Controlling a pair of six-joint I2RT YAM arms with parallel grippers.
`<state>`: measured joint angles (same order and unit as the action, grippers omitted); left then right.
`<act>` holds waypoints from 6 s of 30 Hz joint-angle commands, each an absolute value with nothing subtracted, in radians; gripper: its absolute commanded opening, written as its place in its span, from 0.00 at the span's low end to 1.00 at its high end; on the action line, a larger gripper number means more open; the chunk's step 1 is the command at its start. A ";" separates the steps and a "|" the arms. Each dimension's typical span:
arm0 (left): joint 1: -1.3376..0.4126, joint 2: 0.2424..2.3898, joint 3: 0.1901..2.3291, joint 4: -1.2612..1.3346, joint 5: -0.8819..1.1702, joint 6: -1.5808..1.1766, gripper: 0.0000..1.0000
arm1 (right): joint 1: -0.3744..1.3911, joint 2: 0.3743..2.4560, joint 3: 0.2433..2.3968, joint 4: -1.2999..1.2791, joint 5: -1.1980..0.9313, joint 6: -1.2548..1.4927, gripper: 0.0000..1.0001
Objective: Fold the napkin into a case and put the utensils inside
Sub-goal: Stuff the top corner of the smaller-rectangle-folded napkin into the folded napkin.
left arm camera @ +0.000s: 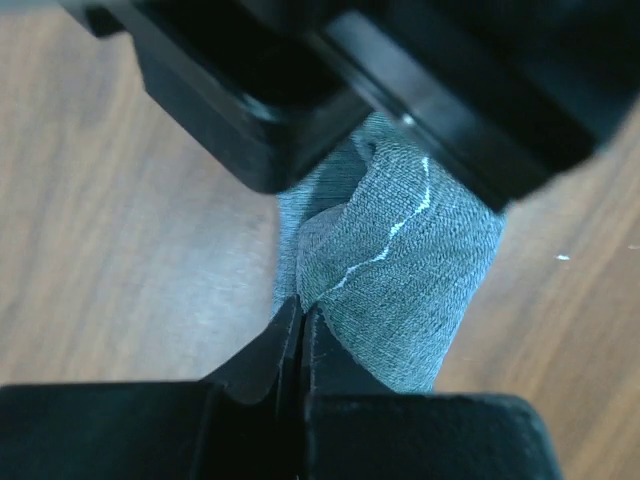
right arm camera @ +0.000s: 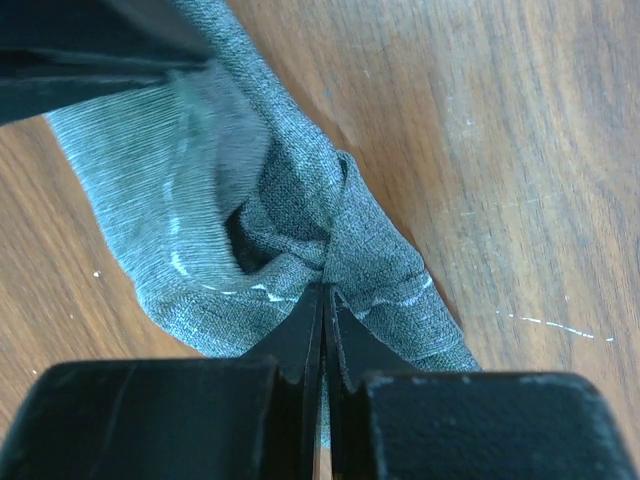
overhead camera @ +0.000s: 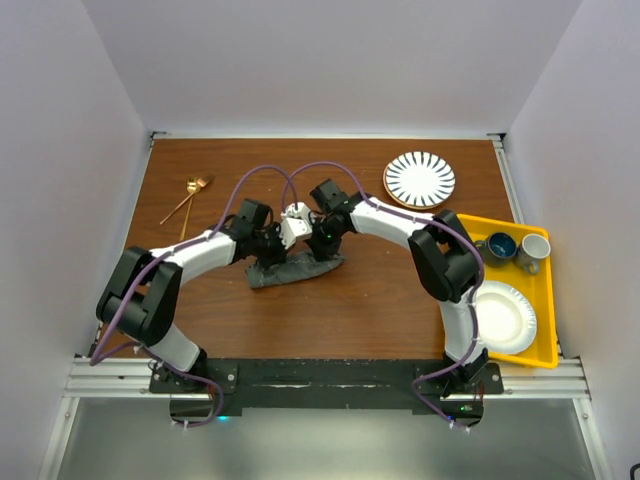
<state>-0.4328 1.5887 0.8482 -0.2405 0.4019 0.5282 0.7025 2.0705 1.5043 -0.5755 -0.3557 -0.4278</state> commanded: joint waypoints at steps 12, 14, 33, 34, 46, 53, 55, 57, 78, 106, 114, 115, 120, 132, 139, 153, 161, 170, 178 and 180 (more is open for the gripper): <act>-0.434 1.611 0.752 -0.219 0.350 0.653 0.00 | 0.641 2.052 1.577 -0.686 -0.466 -0.166 0.00; -0.434 1.608 0.746 -0.218 0.348 0.649 0.00 | 0.630 2.039 1.572 -0.680 -0.482 -0.144 0.00; -0.433 1.629 0.770 -0.278 0.364 0.548 0.00 | 0.532 1.899 1.411 -0.500 -0.572 0.143 0.39; -0.433 1.635 0.775 -0.281 0.365 0.542 0.00 | 0.523 1.891 1.410 -0.503 -0.568 0.144 0.44; -0.405 1.710 0.857 -0.393 0.449 0.445 0.00 | 0.525 1.563 1.112 -0.145 -0.462 0.083 0.26; -0.374 1.761 0.905 -0.449 0.503 0.425 0.00 | 0.719 1.535 1.040 -0.097 -0.345 -0.215 0.21; -0.373 1.764 0.907 -0.454 0.508 0.423 0.00 | 0.762 1.551 1.031 -0.066 -0.293 -0.260 0.20; -0.367 1.770 0.908 -0.459 0.518 0.426 0.00 | 0.788 1.581 1.031 -0.052 -0.259 -0.300 0.20; -0.275 1.787 0.922 -0.517 0.618 0.479 0.00 | 0.830 1.928 1.203 -0.176 -0.034 -0.206 0.13; -0.259 1.815 0.930 -0.541 0.621 0.512 0.00 | 0.828 1.886 1.212 -0.054 -0.147 -0.167 0.24; -0.227 1.804 0.937 -0.569 0.649 0.535 0.00 | 0.828 2.005 1.258 -0.095 -0.026 -0.106 0.24; -0.207 1.799 0.939 -0.575 0.664 0.535 0.00 | 0.828 2.003 1.253 -0.101 -0.014 -0.098 0.24; -0.173 1.790 0.956 -0.575 0.735 0.511 0.02 | 0.827 1.971 1.210 -0.091 -0.009 -0.072 0.24; -0.173 1.824 0.957 -0.563 0.716 0.506 0.00 | 0.810 1.755 1.224 -0.049 -0.244 -0.070 0.32; -0.173 1.835 0.960 -0.566 0.716 0.506 0.00 | 0.836 1.746 1.140 -0.012 -0.299 -0.222 0.33; -0.155 1.856 0.983 -0.606 0.729 0.522 0.00 | 0.864 1.924 1.155 0.009 -0.104 -0.268 0.31; -0.094 1.839 1.037 -0.660 0.925 0.523 0.28 | 0.865 1.928 1.129 -0.018 -0.095 -0.262 0.31; -0.101 1.747 1.049 -0.493 0.916 0.312 0.48 | 0.867 1.934 1.126 -0.015 -0.103 -0.261 0.30; -0.176 1.772 1.042 -0.459 0.833 0.284 0.56 | 0.867 1.937 1.127 -0.011 -0.103 -0.255 0.30; -0.192 1.793 1.034 -0.445 0.827 0.262 0.59 | 0.868 1.936 1.131 -0.009 -0.103 -0.252 0.30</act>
